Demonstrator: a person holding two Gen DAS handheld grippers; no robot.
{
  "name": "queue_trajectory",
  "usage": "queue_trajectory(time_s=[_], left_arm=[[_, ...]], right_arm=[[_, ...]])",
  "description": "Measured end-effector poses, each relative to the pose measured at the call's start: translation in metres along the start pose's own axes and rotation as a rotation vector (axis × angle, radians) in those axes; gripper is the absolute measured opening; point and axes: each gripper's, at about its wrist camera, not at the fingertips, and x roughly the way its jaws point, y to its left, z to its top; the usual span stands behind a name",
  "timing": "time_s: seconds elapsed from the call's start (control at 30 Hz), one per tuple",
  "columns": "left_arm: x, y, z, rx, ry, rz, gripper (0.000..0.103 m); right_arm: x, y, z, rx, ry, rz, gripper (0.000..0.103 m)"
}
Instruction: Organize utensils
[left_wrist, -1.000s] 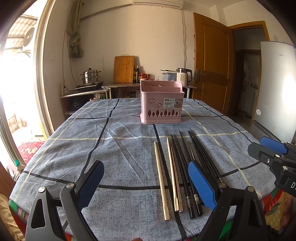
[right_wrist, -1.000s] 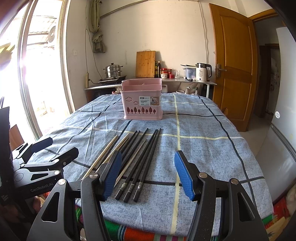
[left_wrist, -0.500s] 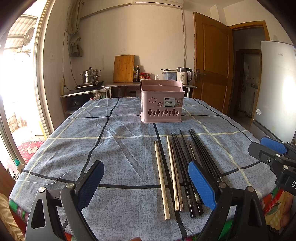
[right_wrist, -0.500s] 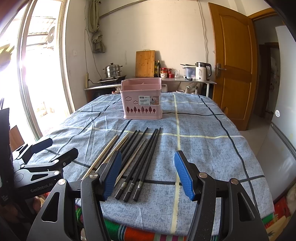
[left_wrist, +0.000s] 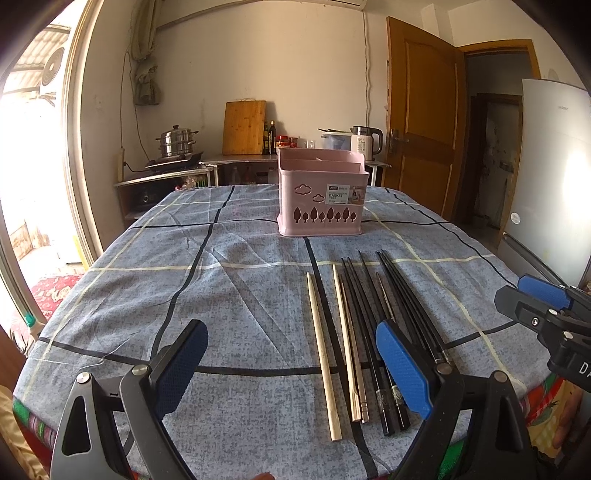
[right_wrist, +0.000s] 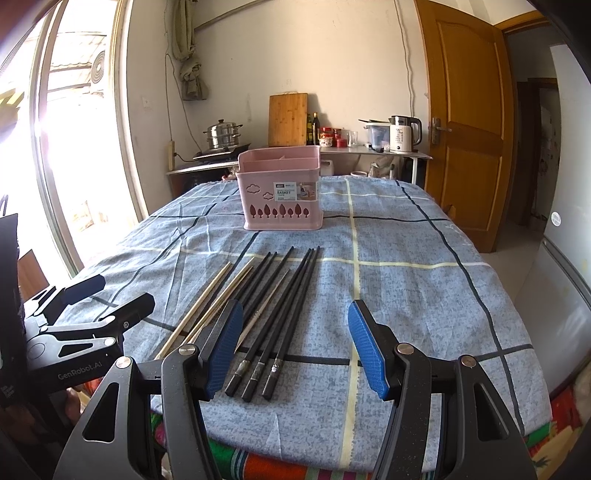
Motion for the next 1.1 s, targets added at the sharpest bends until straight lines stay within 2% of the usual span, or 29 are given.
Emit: queue_trajectory(time_s=[0.2, 0.27, 0.33, 0.4, 0.57, 0.6, 0.73, 0.83, 0.97, 1.1], left_arm=[[0.03, 0.009, 0.009, -0.015, 0.08, -0.029, 0.09], [0.046, 0.012, 0.012, -0.01, 0.123, -0.017, 0.088], [0.059, 0.015, 0.017, -0.015, 0.15, -0.024, 0.081], [0.069, 0.017, 0.02, -0.018, 0.171, -0.019, 0.08], [0.106, 0.021, 0.031, -0.024, 0.286, -0.04, 0.08], [0.112, 0.021, 0.033, -0.023, 0.3, -0.044, 0.076], [0.128, 0.022, 0.037, -0.043, 0.336, -0.077, 0.064], [0.139, 0.022, 0.038, -0.063, 0.374, -0.098, 0.063], [0.144, 0.02, 0.042, -0.059, 0.375, -0.117, 0.062], [0.152, 0.012, 0.045, -0.009, 0.372, -0.093, 0.05]], right_arm=[[0.018, -0.002, 0.007, 0.001, 0.046, 0.022, 0.06], [0.026, -0.002, 0.012, -0.005, 0.055, 0.022, 0.06], [0.035, -0.001, 0.016, -0.008, 0.069, 0.026, 0.06], [0.046, -0.002, 0.019, -0.011, 0.092, 0.018, 0.06], [0.074, -0.005, 0.026, -0.009, 0.151, 0.004, 0.06], [0.079, -0.007, 0.028, -0.003, 0.163, 0.007, 0.06], [0.095, -0.01, 0.037, 0.017, 0.193, 0.027, 0.052], [0.105, -0.007, 0.042, 0.029, 0.208, 0.053, 0.043], [0.118, 0.0, 0.047, 0.029, 0.231, 0.085, 0.036], [0.13, 0.007, 0.049, 0.021, 0.256, 0.106, 0.025]])
